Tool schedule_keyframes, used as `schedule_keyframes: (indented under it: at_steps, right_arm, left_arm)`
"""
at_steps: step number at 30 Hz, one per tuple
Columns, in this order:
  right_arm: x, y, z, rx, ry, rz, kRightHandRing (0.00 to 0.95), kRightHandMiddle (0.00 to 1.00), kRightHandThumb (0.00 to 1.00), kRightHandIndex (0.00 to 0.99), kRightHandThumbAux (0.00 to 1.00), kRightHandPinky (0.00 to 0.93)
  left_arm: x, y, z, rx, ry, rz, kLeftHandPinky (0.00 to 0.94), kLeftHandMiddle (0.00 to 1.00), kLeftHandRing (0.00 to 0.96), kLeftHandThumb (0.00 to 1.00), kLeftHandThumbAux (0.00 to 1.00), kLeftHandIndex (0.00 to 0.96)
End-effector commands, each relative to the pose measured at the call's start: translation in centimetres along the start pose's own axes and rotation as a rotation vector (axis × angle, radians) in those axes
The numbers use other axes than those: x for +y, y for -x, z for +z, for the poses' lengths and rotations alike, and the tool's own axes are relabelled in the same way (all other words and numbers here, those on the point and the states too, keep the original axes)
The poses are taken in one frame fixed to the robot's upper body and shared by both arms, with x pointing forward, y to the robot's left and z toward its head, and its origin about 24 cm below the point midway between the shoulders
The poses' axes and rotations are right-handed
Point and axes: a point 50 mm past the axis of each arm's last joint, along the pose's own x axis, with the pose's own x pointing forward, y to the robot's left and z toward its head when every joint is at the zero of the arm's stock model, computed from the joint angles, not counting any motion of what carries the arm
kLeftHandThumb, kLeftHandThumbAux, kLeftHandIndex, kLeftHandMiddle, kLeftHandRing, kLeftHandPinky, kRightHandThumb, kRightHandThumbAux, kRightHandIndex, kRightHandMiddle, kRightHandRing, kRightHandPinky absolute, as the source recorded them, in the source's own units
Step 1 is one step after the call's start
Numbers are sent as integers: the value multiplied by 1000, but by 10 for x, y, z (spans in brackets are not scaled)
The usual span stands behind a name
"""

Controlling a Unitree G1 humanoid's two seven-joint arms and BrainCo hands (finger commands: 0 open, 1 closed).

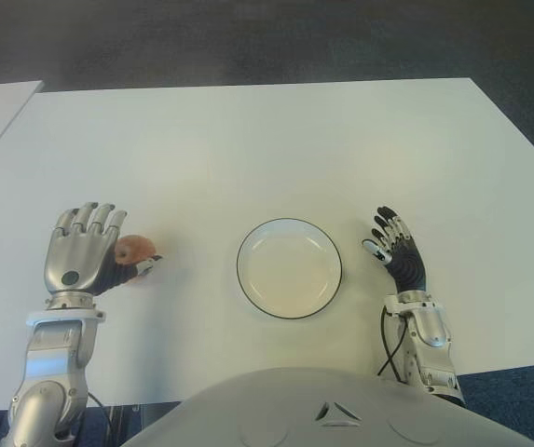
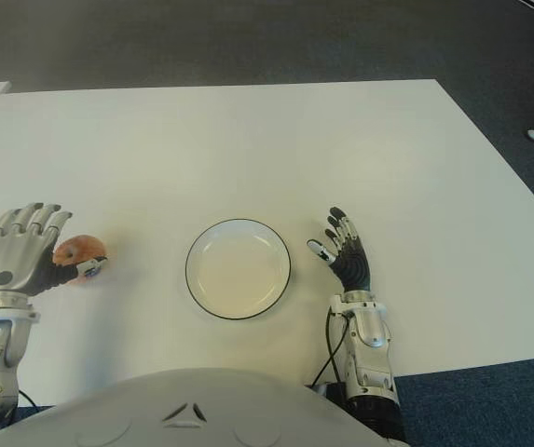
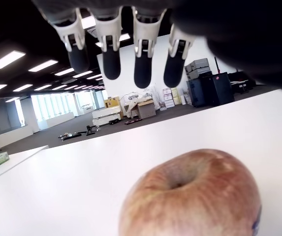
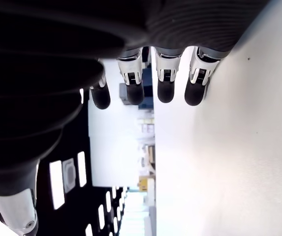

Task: Put the apples into the plate.

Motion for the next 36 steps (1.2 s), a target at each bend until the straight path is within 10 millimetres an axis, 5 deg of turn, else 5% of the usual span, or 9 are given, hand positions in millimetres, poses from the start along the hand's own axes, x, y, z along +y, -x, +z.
schedule_keyframes:
  at_steps: [1,36]
  right_arm:
    - [-5,3,-5,41,-22,-9,0,50,262,111,642,1]
    - [-24,-7,0,28,-41,-23,32,80,221,137,601,54]
  left_arm:
    - [-7,2,-4,3,-10,-33,117,174,128,311,288,222]
    - [-33,11,8,-24,6,-84,158,186,150,300,275,216]
